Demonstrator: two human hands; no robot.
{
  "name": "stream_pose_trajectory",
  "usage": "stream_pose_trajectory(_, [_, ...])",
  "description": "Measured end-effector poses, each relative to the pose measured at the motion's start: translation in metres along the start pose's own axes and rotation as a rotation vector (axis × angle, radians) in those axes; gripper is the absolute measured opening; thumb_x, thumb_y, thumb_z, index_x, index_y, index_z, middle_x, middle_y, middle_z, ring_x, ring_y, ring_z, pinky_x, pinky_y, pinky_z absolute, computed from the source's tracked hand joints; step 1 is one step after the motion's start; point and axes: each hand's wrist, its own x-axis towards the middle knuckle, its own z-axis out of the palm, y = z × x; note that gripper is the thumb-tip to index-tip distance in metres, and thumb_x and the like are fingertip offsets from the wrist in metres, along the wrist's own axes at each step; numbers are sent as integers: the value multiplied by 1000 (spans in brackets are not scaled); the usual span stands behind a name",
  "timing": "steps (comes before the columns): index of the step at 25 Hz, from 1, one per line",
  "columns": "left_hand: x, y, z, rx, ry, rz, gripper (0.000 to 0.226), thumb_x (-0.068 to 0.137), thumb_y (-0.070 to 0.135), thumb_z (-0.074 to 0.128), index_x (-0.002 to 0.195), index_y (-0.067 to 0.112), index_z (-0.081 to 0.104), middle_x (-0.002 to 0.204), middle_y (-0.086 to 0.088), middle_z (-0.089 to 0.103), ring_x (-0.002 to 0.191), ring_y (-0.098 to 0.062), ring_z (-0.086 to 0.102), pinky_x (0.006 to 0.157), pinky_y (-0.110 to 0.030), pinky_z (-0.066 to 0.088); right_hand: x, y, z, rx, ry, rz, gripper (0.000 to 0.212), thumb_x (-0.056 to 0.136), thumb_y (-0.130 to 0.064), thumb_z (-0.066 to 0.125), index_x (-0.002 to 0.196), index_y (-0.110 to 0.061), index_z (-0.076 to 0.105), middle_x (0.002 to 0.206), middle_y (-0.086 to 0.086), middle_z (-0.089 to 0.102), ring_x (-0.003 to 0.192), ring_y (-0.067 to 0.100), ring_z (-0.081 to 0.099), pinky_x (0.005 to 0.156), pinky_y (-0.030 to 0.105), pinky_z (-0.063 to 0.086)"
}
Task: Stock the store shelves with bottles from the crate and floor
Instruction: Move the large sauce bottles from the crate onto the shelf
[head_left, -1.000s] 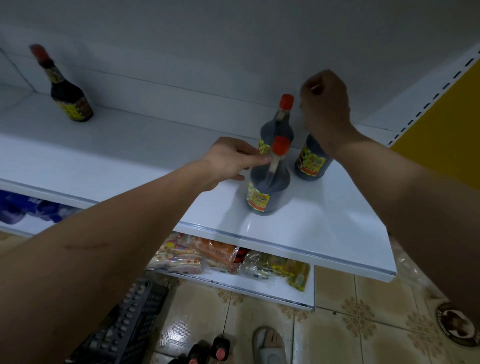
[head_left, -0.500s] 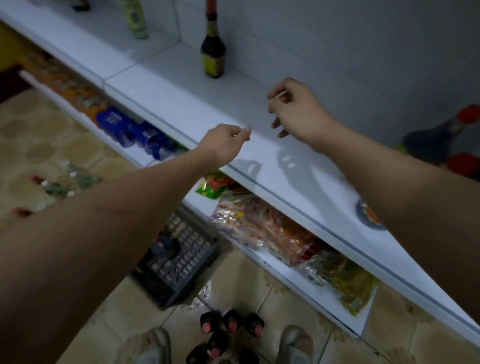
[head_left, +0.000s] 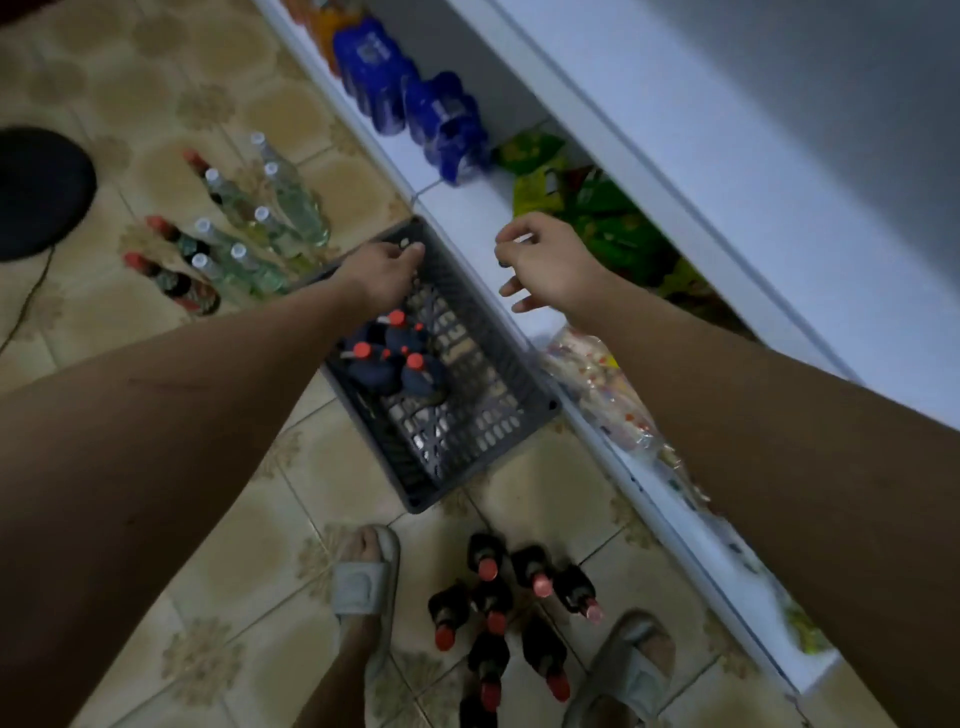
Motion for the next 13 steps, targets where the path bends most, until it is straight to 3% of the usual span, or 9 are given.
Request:
stream_pose_trajectory(2, [16, -40, 6, 8, -13, -98, 23, 103, 25, 41, 98, 8, 56, 82, -10, 58, 67, -22, 51, 57, -30, 38, 18, 16, 35, 3, -17, 55, 7, 96, -12, 48, 98, -14, 55, 82, 8, 55, 63, 23, 58, 51, 30, 49])
stream_pose_trajectory(4, [32, -80, 13, 78, -33, -152, 13, 98, 4, 46, 101, 3, 58, 95, -19, 60, 73, -27, 54, 61, -31, 43, 33, 38, 68, -22, -57, 107, 8, 98, -11, 45, 94, -13, 52, 78, 8, 52, 61, 22, 54, 50, 30, 46])
stream_pose_trajectory(6, [53, -114, 21, 260, -66, -143, 22, 95, 4, 48, 111, 0, 62, 109, -24, 62, 84, -31, 55, 66, -35, 42, 51, 64, 97, -64, -98, 173, 10, 97, -9, 45, 89, -11, 50, 78, 10, 51, 61, 22, 53, 55, 33, 48])
stream_pose_trajectory(10, [98, -165, 48, 751, -144, -22, 31, 90, 12, 57, 120, 15, 60, 119, -17, 59, 112, -36, 52, 89, -40, 43, 86, 116, 146, -149, -154, 305, 4, 95, -8, 50, 94, -5, 53, 93, 21, 59, 86, 30, 63, 85, 53, 56])
stream_pose_trajectory(11, [110, -175, 55, 808, -149, -1, 30, 89, 15, 60, 119, 15, 61, 118, -16, 59, 113, -35, 52, 91, -41, 42, 94, 126, 158, -142, -178, 352, 6, 95, -9, 52, 99, -5, 52, 98, 23, 59, 90, 33, 64, 86, 56, 55])
stream_pose_trajectory(13, [132, -194, 69, 873, -149, 30, 31, 88, 19, 63, 118, 14, 62, 119, -15, 58, 115, -35, 51, 92, -41, 40, 105, 143, 181, -72, -213, 469, 10, 97, -13, 52, 105, -9, 47, 98, 17, 57, 81, 30, 63, 77, 49, 57])
